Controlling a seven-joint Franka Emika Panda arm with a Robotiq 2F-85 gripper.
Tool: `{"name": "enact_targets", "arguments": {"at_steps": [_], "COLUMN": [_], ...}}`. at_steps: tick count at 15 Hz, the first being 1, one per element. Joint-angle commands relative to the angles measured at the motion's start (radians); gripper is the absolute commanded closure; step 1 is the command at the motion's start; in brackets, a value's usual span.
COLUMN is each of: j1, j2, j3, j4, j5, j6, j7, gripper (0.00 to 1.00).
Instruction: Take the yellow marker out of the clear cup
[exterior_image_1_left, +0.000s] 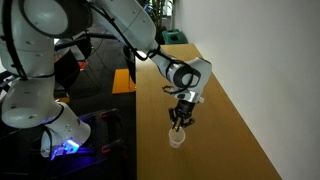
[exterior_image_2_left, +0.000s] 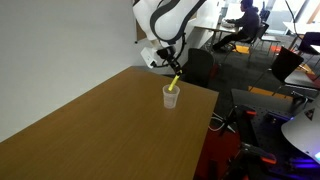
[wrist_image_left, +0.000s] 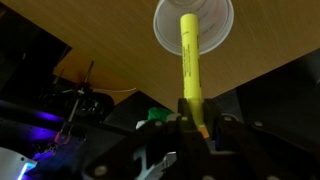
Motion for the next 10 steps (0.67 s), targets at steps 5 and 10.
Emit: {"name": "enact_targets", "arguments": {"at_steps": [5, 10], "j1": [-0.005, -0.027], "j2": [-0.226, -0.198], "j3": [0.053, 0.082], "j4": [-0.133, -0.123], "j5": [-0.164, -0.228], "j6": [0.058, 0.284], "j7": [0.073, 0.03], "gripper": [0.95, 0.95]}}
